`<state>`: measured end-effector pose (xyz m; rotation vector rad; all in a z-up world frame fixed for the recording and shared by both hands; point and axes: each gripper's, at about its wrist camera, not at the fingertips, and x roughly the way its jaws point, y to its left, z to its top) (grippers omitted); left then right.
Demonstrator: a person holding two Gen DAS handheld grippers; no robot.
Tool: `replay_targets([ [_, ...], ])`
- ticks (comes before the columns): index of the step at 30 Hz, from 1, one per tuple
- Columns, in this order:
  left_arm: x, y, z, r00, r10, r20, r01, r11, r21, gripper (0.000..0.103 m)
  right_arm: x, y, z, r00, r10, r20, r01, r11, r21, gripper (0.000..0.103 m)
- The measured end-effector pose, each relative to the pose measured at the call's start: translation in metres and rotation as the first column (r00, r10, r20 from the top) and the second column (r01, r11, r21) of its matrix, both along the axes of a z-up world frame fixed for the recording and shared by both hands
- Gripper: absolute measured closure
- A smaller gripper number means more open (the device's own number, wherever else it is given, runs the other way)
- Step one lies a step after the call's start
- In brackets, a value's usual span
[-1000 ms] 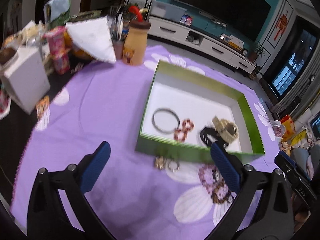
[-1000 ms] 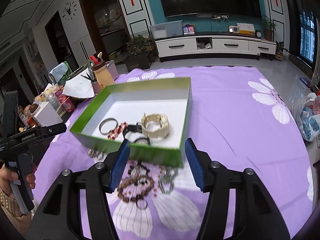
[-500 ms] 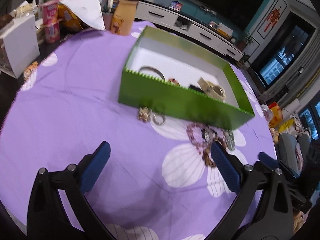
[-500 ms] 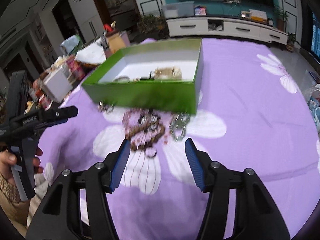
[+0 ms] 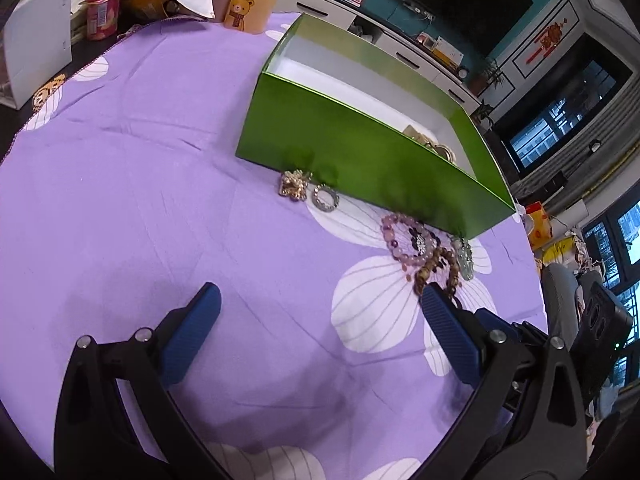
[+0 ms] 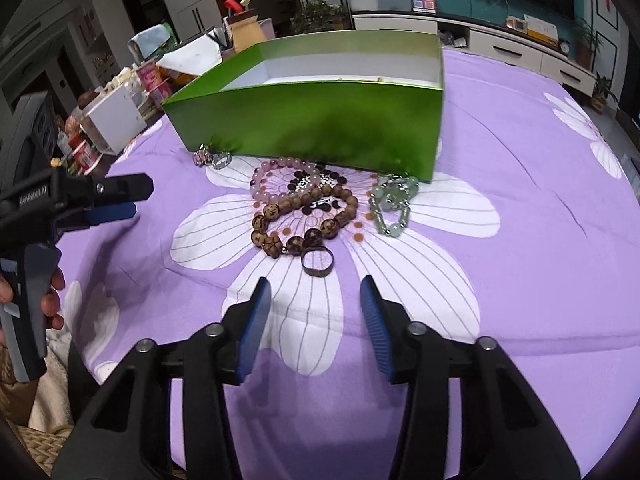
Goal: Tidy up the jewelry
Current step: 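Withdraw both grippers from the box toward the remaining jewelry, then grasp the gold flower brooch with the left gripper while the right gripper grasps the small silver ring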
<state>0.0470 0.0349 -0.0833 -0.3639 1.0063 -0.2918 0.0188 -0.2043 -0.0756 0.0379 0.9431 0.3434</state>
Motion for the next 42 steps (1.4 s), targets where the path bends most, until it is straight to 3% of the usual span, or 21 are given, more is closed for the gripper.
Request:
replay_targets([
  [8, 0.014, -0.001, 0.0, 0.999, 0.022, 0.023, -0.024, 0.994, 0.11, 0.002, 0.015, 0.01, -0.005, 0.999, 0.002, 0.032, 0.0, 0.998, -0.059, 0.065],
  [13, 0.026, 0.0, -0.002, 0.998, 0.02, 0.053, -0.029, 0.984, 0.174, 0.002, 0.018, 0.019, -0.006, 0.998, 0.019, 0.065, -0.011, 0.993, -0.12, 0.084],
  [15, 0.032, 0.001, -0.002, 0.998, 0.022, 0.065, -0.034, 0.981, 0.19, 0.003, 0.02, 0.018, -0.006, 0.998, 0.014, 0.069, -0.006, 0.993, -0.117, 0.084],
  [18, 0.041, 0.0, -0.002, 0.996, 0.023, 0.081, -0.039, 0.977, 0.209, 0.019, 0.021, 0.015, -0.006, 0.998, 0.001, 0.069, 0.006, 0.995, -0.101, 0.084],
  [23, 0.056, -0.004, -0.003, 0.995, 0.014, 0.094, -0.034, 0.976, 0.217, 0.034, 0.02, 0.0, 0.004, 0.997, -0.034, 0.072, 0.037, 0.999, -0.04, 0.084],
  [27, 0.064, -0.011, -0.008, 0.995, -0.003, 0.096, -0.019, 0.975, 0.22, 0.052, 0.02, -0.007, 0.014, 0.995, -0.042, 0.088, 0.044, 0.999, -0.017, 0.084],
  [32, 0.069, -0.017, -0.01, 0.993, -0.008, 0.117, -0.02, 0.973, 0.231, 0.054, 0.02, -0.006, 0.019, 0.994, -0.039, 0.1, 0.039, 0.999, 0.0, 0.084],
  [38, 0.068, -0.02, -0.011, 0.99, -0.026, 0.139, -0.009, 0.97, 0.245, 0.074, 0.021, -0.007, 0.019, 0.994, -0.045, 0.098, 0.045, 0.999, 0.001, 0.084],
  [39, 0.068, -0.021, -0.011, 0.99, -0.029, 0.138, -0.006, 0.97, 0.243, 0.082, 0.021, -0.007, 0.019, 0.994, -0.048, 0.097, 0.048, 0.999, 0.001, 0.084],
  [42, 0.067, -0.021, -0.012, 0.991, -0.031, 0.13, -0.002, 0.97, 0.243, 0.083, 0.019, -0.008, 0.02, 0.994, -0.051, 0.098, 0.051, 0.999, 0.002, 0.084],
])
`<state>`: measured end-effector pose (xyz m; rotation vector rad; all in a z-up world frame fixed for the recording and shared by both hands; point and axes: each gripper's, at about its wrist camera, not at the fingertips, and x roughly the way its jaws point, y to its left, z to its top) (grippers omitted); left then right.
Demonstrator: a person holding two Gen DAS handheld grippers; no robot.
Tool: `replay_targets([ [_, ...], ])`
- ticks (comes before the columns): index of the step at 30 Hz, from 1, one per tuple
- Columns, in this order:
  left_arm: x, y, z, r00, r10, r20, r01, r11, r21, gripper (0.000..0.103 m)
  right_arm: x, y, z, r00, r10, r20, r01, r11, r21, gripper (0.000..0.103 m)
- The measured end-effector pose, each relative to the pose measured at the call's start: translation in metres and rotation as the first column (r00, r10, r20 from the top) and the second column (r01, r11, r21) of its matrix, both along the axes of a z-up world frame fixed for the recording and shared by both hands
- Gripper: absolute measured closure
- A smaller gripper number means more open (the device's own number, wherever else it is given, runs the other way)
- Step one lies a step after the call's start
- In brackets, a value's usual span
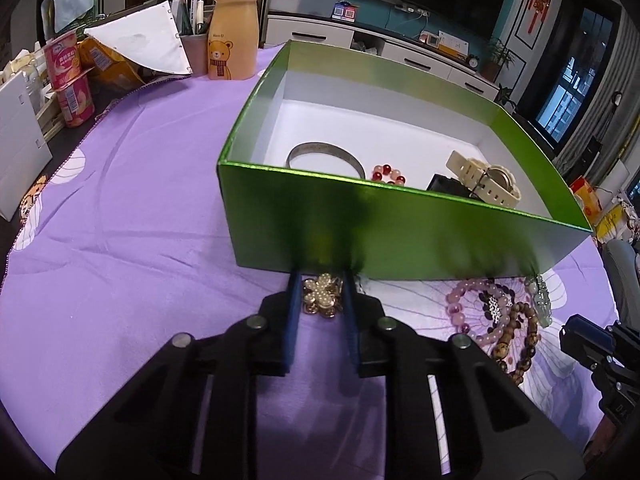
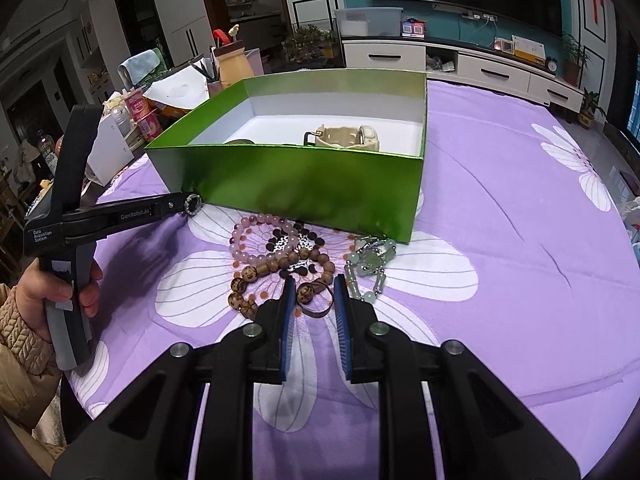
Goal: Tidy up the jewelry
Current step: 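Grasp the gold flower brooch with the left gripper while the right gripper grasps the small silver ring, then carry the gold brooch and silver ring over the green box with both grippers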
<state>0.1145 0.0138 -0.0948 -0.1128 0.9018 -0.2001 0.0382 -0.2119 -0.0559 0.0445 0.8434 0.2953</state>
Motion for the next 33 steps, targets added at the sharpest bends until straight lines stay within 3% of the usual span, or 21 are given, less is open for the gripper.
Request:
replay_targets([
  [6, -0.007, 0.0, 0.005, 1.0, -0.005, -0.001, 0.005, 1.0, -0.024, 0.083, -0.003, 0.001, 0.004, 1.0, -0.001, 0.011, 0.001, 1.0, 0.002, 0.084],
  [19, -0.05, 0.01, 0.045, 0.997, -0.001, 0.071, 0.007, 0.996, -0.085, 0.083, -0.022, 0.001, 0.022, 0.998, 0.004, 0.056, -0.005, 1.0, 0.018, 0.084],
  [33, -0.065, -0.001, 0.077, 0.993, -0.018, 0.119, 0.027, 0.997, -0.076, 0.083, -0.026, 0.0, 0.055, 0.99, 0.03, 0.138, -0.035, 0.999, 0.039, 0.084],
])
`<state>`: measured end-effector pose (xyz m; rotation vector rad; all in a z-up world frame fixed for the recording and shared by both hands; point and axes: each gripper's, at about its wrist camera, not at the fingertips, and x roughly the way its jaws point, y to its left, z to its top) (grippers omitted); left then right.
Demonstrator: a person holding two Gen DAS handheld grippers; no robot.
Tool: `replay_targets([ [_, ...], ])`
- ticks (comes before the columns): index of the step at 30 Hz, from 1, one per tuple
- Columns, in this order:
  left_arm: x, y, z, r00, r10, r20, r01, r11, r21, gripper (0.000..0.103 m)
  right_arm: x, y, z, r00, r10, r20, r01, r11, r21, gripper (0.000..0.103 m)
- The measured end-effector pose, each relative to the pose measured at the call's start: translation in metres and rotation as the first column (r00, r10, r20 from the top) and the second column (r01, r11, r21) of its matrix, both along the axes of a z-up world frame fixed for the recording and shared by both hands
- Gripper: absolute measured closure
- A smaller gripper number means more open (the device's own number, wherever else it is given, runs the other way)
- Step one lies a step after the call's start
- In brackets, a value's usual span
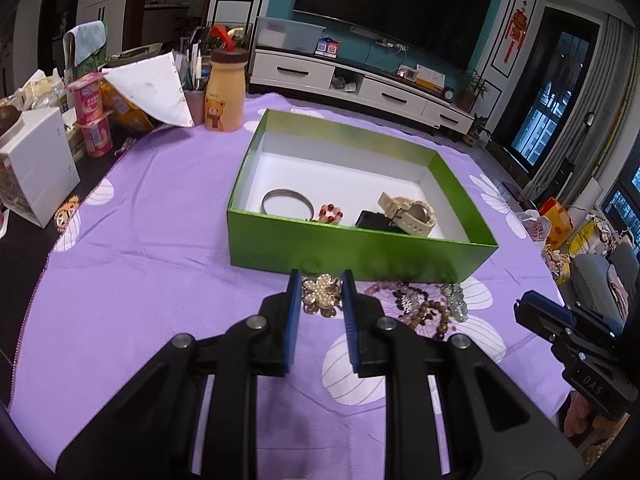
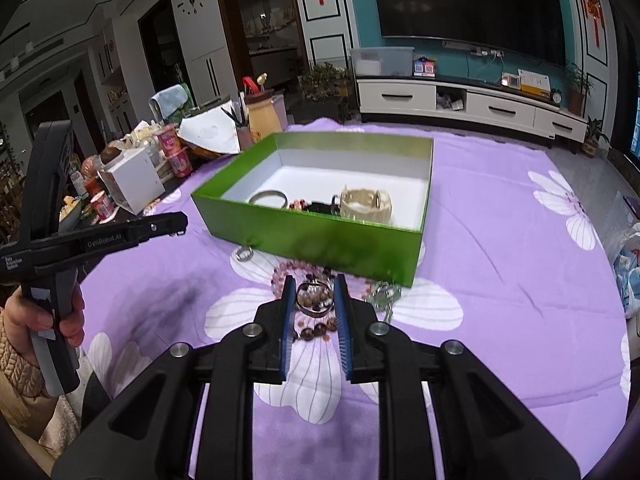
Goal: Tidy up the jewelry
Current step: 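Carry the gold brooch and silver ring over the green box with both grippers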
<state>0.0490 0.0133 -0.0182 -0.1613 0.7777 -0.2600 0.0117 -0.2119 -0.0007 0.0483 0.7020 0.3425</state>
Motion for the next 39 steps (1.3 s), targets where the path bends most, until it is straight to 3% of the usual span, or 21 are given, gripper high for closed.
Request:
replay_targets([
  [13, 0.019, -0.017, 0.03, 0.997, -0.052, 0.059, 0.051, 0.999, 0.018, 0.083, 0.024, 0.0, 0.037, 0.998, 0.017, 0.067, -0.018, 1.0, 0.019, 0.084],
  [24, 0.049, -0.025, 0.041, 0.995, -0.069, 0.068, 0.067, 0.997, 0.041, 0.083, 0.06, 0.003, 0.048, 0.997, 0.023, 0.067, -0.024, 0.999, 0.022, 0.084],
  [31, 0.079, -0.027, 0.037, 0.996, -0.069, 0.049, 0.067, 0.997, 0.041, 0.083, 0.096, -0.005, 0.042, 0.999, 0.0, 0.032, -0.001, 0.999, 0.043, 0.084],
  [39, 0.129, -0.027, 0.025, 0.999, -0.039, -0.004, 0.038, 0.999, -0.009, 0.083, 0.148, -0.011, 0.03, 0.998, -0.038, -0.049, 0.043, 0.992, 0.115, 0.084],
])
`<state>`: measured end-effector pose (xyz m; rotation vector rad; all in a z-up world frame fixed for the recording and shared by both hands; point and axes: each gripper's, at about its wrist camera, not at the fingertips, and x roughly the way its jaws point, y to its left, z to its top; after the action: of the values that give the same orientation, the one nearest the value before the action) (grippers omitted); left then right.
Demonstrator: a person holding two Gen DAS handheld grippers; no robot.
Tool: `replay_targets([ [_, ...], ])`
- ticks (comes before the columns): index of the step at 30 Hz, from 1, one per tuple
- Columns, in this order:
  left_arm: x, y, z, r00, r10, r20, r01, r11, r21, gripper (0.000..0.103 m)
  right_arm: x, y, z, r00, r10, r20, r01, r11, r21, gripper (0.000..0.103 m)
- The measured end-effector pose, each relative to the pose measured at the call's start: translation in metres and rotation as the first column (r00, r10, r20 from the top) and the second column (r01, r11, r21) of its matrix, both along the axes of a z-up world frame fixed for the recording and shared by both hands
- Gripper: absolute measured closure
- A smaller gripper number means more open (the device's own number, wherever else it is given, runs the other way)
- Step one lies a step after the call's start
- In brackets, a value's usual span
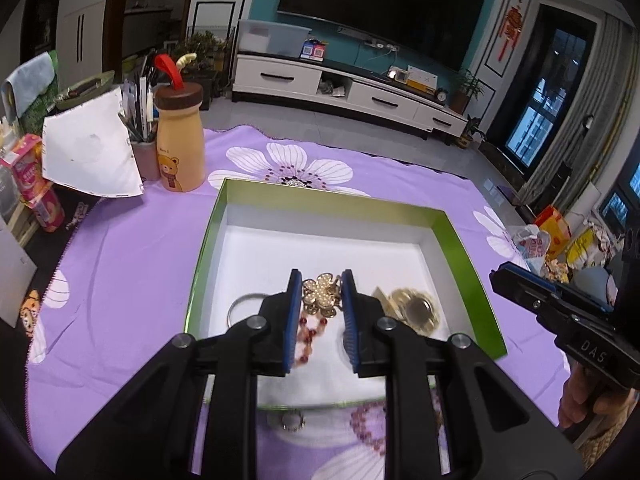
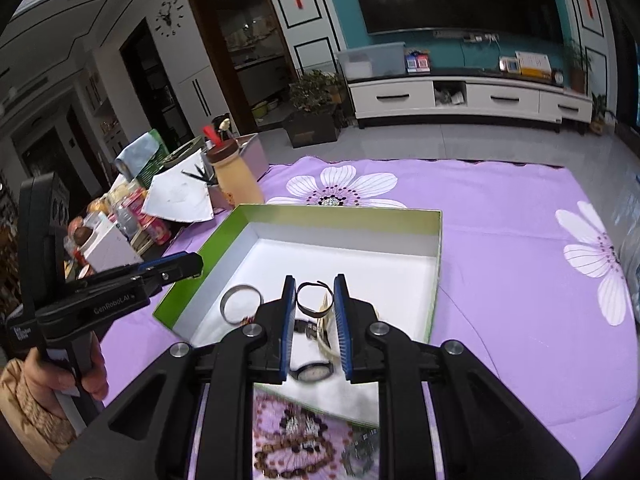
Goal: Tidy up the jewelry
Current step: 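Carry the gold brooch and silver ring over the green box with both grippers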
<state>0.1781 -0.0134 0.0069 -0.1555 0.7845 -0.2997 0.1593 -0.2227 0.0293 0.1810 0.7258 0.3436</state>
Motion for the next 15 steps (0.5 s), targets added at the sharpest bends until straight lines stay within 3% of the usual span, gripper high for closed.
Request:
replay_targets([
  [15, 0.055, -0.004, -0.034, 0.997, 0.015, -0.077, -0.014, 1.0, 0.012, 0.083, 0.054, 0.003, -0.032, 0.995, -0.023, -0.098, 0.026, 0.999, 0.029, 0.084],
])
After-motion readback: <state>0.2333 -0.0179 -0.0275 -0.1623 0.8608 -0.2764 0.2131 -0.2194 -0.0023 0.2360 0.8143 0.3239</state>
